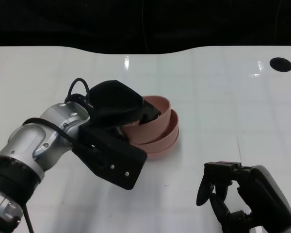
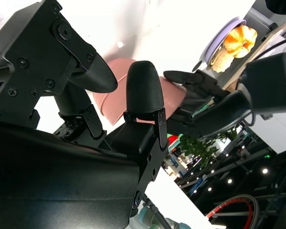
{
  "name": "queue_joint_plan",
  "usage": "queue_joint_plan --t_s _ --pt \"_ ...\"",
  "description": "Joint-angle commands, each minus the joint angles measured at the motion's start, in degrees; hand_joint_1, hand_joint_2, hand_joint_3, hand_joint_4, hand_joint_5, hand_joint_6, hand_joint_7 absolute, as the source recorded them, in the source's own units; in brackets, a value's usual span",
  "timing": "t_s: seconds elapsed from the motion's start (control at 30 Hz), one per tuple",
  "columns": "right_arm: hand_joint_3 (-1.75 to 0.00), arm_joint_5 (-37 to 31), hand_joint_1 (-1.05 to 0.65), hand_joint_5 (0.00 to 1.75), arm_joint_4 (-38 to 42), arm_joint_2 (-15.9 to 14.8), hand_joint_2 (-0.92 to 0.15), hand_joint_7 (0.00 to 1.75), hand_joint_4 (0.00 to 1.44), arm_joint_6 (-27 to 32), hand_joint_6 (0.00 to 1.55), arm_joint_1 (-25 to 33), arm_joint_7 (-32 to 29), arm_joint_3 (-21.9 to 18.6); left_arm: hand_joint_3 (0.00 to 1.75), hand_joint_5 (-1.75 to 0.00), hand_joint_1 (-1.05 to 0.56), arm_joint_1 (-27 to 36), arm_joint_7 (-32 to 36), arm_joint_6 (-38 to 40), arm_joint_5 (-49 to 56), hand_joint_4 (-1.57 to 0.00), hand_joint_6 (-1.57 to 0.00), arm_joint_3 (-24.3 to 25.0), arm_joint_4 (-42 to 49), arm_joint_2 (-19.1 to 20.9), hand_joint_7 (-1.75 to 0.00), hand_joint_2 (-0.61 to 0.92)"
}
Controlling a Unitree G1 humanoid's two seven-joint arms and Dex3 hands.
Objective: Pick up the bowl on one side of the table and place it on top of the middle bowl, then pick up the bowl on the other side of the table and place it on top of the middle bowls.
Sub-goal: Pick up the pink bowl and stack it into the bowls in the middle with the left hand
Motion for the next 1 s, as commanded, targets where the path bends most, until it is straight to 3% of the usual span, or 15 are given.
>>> queue_joint_plan --t_s 0.03,0.07,0.17,0.37,0.7,1.0 --pt "-1.7 0.09 -0.08 1.75 -0.47 -0.18 -0.13 1.48 0.92 -0.25 0.82 0.5 -0.49 -0.24 0.16 -0.8 -0.31 -1.22 3.32 1.43 1.69 -0.72 -0.8 -0.54 1.21 -0.5 -0.26 0.92" --pt "-1.7 0.08 -0.08 1.75 -0.51 -0.16 -0.13 1.48 0.92 -0.19 0.82 0.47 -0.45 -0.21 0.17 -0.69 -0.34 -1.17 4.28 1.73 2.48 -0.64 -0.69 -0.78 1.19 -0.52 -0.14 0.92" --pt "-1.7 0.14 -0.08 1.75 -0.43 -0.14 -0.13 1.48 0.92 -0.26 0.82 0.39 -0.42 -0.17 0.17 -0.5 -0.44 -0.84 5.38 3.2 3.89 -0.42 -0.51 -1.39 0.78 -0.72 -0.02 0.92" --pt "-1.71 0.28 -0.09 1.75 -0.94 -0.22 -0.13 1.48 0.92 0.17 0.82 0.64 -0.09 -0.17 0.13 -0.33 -0.58 0.2 8.0 4.78 5.29 -0.19 -0.3 -2.43 0.5 -0.98 0.0 0.92" --pt "-1.71 0.26 -0.1 1.75 -1.13 -0.26 -0.13 1.48 0.92 0.36 0.82 0.65 -0.1 -0.23 0.28 -0.3 -0.7 2.98 5.79 7.47 5.77 -0.04 -0.22 -3.31 -3.06 0.8 0.0 0.92" --pt "-1.7 0.38 -0.09 1.75 -0.85 -0.38 -0.12 1.47 0.92 0.18 0.83 0.48 -0.19 -0.22 0.28 -0.33 -0.7 9.65 3.08 9.39 1.92 -0.02 -0.22 -0.43 -10.96 3.41 0.0 0.92"
